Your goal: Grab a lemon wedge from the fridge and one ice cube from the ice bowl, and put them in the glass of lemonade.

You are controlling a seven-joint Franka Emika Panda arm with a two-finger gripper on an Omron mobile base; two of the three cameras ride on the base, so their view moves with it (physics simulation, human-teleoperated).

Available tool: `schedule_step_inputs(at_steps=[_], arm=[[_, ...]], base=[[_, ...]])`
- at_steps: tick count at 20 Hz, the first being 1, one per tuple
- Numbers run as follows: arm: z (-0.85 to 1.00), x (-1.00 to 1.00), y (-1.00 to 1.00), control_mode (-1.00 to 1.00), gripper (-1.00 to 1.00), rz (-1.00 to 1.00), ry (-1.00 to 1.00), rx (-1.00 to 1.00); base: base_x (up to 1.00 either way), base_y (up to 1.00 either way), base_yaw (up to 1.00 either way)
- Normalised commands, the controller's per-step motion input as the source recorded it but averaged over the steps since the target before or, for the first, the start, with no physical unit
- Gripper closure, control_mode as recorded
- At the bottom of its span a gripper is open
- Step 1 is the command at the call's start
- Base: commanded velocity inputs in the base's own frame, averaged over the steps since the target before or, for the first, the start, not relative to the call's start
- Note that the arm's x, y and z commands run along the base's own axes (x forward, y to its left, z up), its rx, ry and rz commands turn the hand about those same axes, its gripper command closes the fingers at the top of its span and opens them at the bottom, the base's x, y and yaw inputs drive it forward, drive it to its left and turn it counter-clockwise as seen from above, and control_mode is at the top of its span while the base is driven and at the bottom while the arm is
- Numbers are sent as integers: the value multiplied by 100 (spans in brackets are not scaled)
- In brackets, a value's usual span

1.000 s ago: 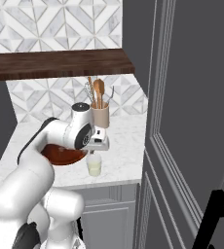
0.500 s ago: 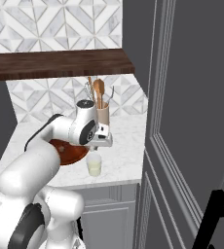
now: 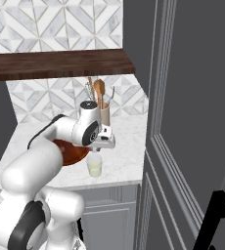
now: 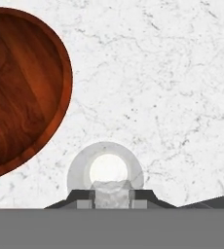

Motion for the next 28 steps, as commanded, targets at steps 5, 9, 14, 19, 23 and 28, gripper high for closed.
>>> schedule_step_inputs(at_steps=[5,9,14,19,23,28], arm=[[-23,0,5,-100,100,0,0,0],[-26,9,4,-100,100,0,0,0],[-11,4,0,-100,100,0,0,0],[0,0,0,-100,-100,0,0,0],[0,0,0,-100,-100,0,0,0],[1,0,0,-100,-100,0,0,0]], base=[[0,0,0],[0,0,0],[0,0,0],[0,0,0],[0,0,0],[0,0,0]])
